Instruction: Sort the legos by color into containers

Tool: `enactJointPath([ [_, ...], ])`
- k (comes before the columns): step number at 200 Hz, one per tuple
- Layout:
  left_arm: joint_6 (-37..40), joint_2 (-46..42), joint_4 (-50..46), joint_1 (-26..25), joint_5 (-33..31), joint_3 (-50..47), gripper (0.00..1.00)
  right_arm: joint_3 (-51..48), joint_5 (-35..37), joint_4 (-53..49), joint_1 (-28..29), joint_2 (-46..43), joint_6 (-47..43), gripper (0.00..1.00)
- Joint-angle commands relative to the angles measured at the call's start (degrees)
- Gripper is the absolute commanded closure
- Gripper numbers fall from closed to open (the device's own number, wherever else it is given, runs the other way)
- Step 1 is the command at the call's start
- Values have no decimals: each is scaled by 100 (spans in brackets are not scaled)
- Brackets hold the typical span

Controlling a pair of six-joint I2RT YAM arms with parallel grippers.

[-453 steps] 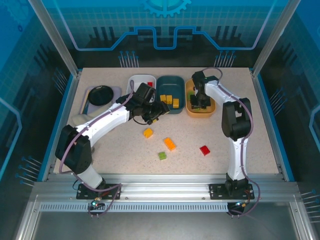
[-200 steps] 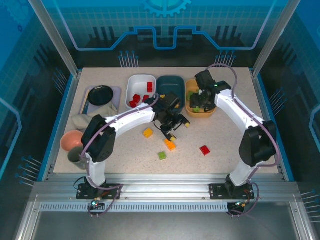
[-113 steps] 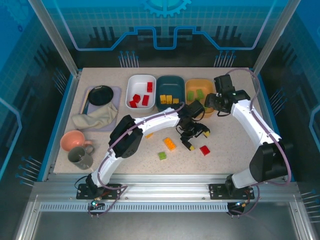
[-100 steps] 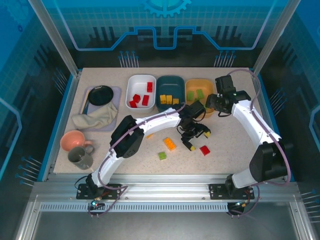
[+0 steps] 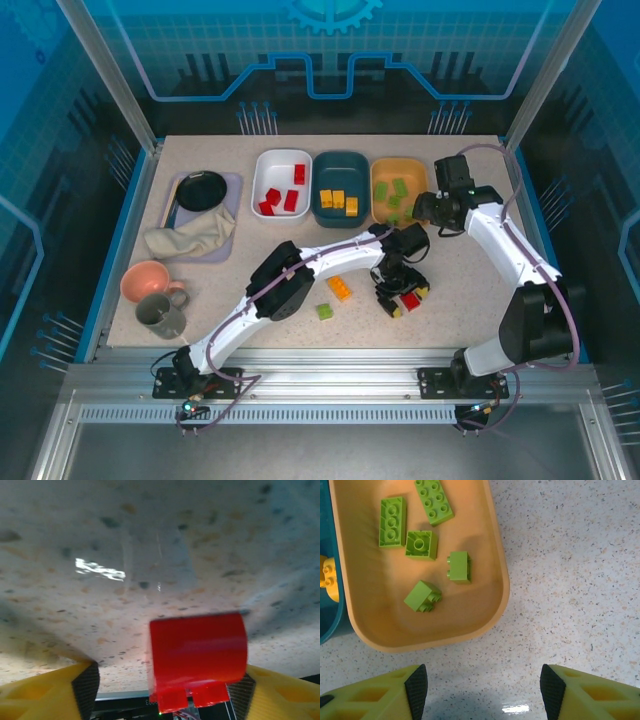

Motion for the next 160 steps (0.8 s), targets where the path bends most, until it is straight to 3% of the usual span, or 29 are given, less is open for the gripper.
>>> enactJointPath([
  [1, -46, 82, -233, -33, -48, 136, 36, -106, -140, 87, -75, -177, -98, 36],
  [65, 76, 226, 105, 28, -333, 127, 72, -215, -378, 127, -66, -308, -200, 38],
  [96, 502, -300, -181, 180, -780, -6, 74, -117, -624, -79, -62, -565, -400, 38],
  [125, 860, -1341, 4, 565, -1211, -806, 74, -54, -1101, -276, -66, -1149, -520, 38],
  [160, 1696, -2262, -340, 1221, -1773, -1275, 74, -408, -2806, 299, 31, -1816, -583, 37],
])
